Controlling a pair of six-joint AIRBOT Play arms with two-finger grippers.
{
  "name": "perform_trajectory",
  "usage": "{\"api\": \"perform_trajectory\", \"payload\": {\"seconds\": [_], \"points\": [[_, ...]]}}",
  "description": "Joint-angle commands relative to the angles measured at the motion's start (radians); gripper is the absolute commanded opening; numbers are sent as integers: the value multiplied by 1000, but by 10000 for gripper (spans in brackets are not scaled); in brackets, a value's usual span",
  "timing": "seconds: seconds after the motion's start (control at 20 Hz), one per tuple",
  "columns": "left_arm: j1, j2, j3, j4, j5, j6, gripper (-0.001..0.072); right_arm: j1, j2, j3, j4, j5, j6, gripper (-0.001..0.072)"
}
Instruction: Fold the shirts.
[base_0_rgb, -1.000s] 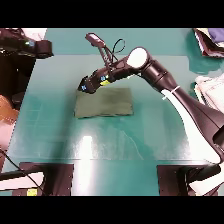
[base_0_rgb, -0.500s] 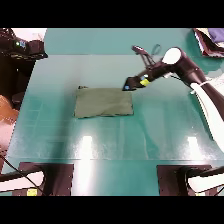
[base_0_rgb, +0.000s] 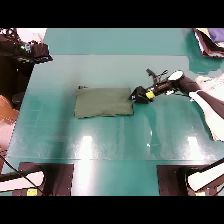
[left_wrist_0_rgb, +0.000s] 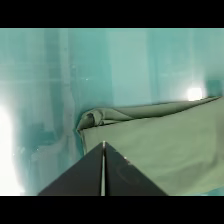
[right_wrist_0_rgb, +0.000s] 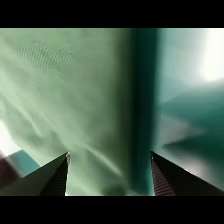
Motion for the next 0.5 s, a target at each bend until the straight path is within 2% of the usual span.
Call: {"api": "perform_trajectory", "payload": {"seconds": [0.0, 0.05, 0.1, 0.25, 0.3, 0.45], "points": [[0, -1, -4, -12, 13, 0, 27, 83, -85, 52, 82, -28, -16, 554], [0, -1, -4, -14, 11, 0, 27, 109, -101, 80, 82, -42, -16, 553], [1, -1, -4, -28, 5, 1, 27, 133, -117, 113, 82, -52, -29, 469], [-4, -1, -4, -108, 3, 23, 26, 162, -132, 192, 72, -80, -84, 43], [-14, 0, -4, -112, 5, 22, 25, 156, -131, 217, 72, -83, -100, 16], [-88, 0, -4, -111, 6, 23, 25, 91, -131, 300, 72, -53, -104, 15]]}}
